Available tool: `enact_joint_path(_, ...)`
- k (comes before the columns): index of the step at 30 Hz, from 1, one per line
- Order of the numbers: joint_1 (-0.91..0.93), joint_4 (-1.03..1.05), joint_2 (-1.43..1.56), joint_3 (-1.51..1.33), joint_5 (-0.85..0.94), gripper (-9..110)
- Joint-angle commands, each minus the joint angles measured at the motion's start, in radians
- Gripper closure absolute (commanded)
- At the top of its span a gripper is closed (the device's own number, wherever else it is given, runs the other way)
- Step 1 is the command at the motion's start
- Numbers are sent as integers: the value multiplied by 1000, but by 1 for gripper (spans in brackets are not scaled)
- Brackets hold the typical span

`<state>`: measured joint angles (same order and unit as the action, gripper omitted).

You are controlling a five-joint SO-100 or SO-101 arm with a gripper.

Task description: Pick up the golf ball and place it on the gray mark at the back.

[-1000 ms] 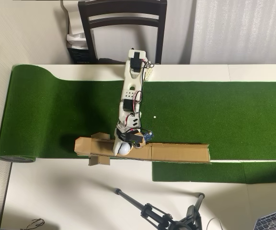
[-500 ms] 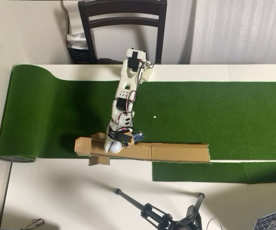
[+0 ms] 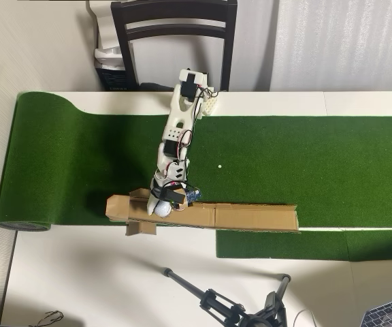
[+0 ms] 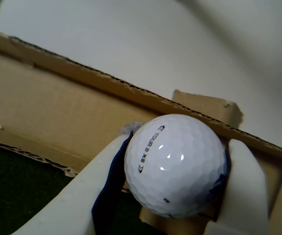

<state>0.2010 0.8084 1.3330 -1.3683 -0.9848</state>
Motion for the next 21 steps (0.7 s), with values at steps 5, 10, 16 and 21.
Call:
enact_joint_path(5,5,-32,55,2,-14,78)
enact_joint_path(10,2,-32,48,2,-17,78)
enact_joint_path(16,2,-32,46,0,-17,78)
enact_joint_path(21,5,-34,46,-18,-18,78)
